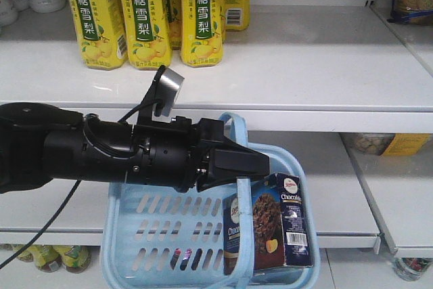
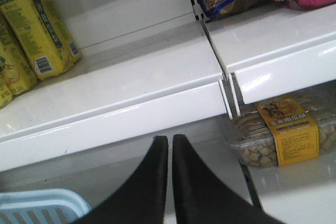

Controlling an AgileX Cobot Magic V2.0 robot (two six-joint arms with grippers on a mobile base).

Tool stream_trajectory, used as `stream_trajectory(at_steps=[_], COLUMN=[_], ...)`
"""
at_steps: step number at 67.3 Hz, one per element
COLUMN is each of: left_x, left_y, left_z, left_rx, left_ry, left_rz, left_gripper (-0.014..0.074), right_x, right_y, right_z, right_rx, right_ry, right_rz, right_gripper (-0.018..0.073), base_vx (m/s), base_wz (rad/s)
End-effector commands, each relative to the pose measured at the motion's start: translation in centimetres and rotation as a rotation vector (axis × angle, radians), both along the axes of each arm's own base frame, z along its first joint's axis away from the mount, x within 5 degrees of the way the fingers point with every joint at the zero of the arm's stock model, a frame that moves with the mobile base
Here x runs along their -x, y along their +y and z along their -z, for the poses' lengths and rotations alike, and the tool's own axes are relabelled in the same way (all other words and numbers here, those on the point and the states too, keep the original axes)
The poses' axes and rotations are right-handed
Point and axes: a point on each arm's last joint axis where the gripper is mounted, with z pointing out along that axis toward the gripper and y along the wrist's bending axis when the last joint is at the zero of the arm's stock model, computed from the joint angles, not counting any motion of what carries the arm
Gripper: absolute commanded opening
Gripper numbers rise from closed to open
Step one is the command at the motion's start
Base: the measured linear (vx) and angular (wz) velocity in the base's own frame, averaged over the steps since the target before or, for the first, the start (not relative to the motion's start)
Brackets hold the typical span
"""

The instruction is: Left arm holds basket, right arm returns cookies

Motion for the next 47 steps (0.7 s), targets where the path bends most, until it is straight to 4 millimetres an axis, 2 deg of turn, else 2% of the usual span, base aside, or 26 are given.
stream_trajectory(at_steps=[1, 16, 23, 35, 47], left_x=[-0.6, -0.6, -0.6, -0.6, -0.6], left_y=[0.6, 0.6, 0.6, 0.6, 0.6], left_z=[-3.6, -3.6, -3.6, -3.6, -3.6], left_rx=[0.152, 0.152, 0.152, 0.152, 0.152], left_ry=[-0.047, -0.047, -0.047, -0.047, -0.047], left_rz=[-0.091, -0.091, -0.091, -0.091, -0.091], left_gripper=[-0.0006, -0.0006, -0.0006, -0.0006, -0.0006], right_x=[-0.1, -0.1, -0.1, -0.1, -1.0], right_y=[-0.1, -0.1, 0.0, 0.1, 1.5], right_z=[-1.4, -1.3, -1.1, -0.7, -1.8], right_rx=[0.017, 0.015, 0.008, 0.008, -0.033], right_ry=[-0.06, -0.053, -0.033, 0.031, 0.14], right_rz=[0.011, 0.009, 0.003, -0.016, -0.152], right_gripper=[0.0086, 0.0327, 0.0412, 0.0442, 0.0442], base_vx=[0.0, 0.0, 0.0, 0.0, 0.0], base_wz=[0.0, 0.0, 0.0, 0.0, 0.0])
